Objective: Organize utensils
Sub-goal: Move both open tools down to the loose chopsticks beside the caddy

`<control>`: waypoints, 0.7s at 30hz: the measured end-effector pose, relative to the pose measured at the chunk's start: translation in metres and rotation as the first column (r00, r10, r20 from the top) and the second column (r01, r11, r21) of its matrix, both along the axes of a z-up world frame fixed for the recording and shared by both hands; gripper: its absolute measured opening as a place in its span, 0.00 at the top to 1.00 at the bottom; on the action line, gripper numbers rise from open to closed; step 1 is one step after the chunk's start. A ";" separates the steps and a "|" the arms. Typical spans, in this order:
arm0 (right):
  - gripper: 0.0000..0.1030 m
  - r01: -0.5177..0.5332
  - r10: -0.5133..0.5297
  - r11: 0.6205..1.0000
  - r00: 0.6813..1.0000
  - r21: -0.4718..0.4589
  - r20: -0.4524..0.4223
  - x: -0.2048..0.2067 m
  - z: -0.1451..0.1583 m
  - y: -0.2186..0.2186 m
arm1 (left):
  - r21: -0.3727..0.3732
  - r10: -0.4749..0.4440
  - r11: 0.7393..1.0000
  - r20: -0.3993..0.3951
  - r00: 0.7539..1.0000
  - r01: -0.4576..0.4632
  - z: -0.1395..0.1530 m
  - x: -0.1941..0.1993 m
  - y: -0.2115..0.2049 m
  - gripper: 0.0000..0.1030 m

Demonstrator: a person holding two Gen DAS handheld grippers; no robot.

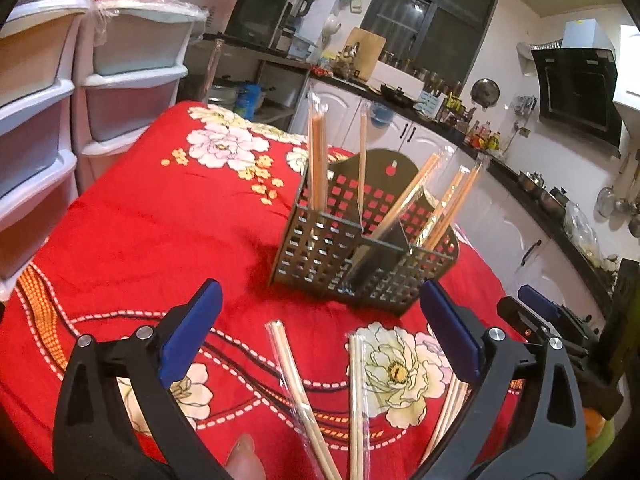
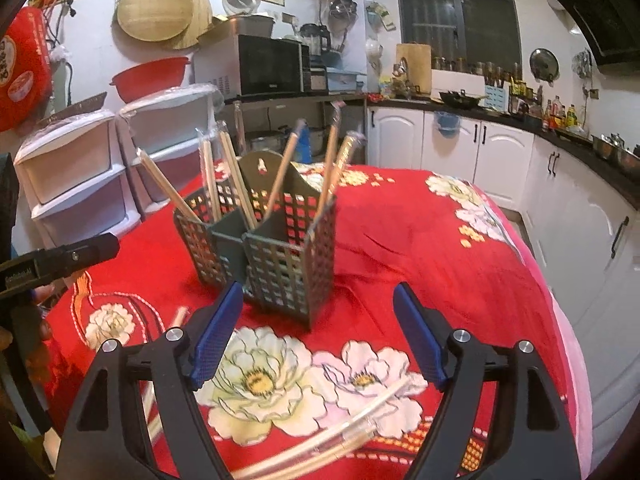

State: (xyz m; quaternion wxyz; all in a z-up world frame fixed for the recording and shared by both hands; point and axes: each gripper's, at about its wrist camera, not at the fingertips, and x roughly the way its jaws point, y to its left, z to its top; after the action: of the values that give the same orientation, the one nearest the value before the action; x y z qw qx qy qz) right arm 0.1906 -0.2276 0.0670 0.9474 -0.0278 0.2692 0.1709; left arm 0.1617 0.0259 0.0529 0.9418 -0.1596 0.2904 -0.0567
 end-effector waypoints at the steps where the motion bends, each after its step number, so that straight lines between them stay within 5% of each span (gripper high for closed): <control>1: 0.27 0.006 -0.007 1.000 1.000 -0.005 -0.006 -0.001 -0.003 -0.002 | 0.000 -0.005 1.000 -0.008 1.000 0.005 -0.003 0.001 -0.001 0.12; 21: 0.27 0.103 -0.105 0.994 0.991 -0.026 -0.087 -0.016 -0.037 -0.044 | -0.004 -0.097 0.995 -0.117 0.988 0.097 -0.045 0.000 -0.028 0.12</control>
State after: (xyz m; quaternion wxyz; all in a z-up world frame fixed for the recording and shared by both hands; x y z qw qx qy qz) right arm 0.1745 -0.2716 0.0302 0.9418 -0.0164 0.3140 0.1194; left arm 0.1616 -0.0017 0.0077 0.9195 -0.1474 0.3525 -0.0927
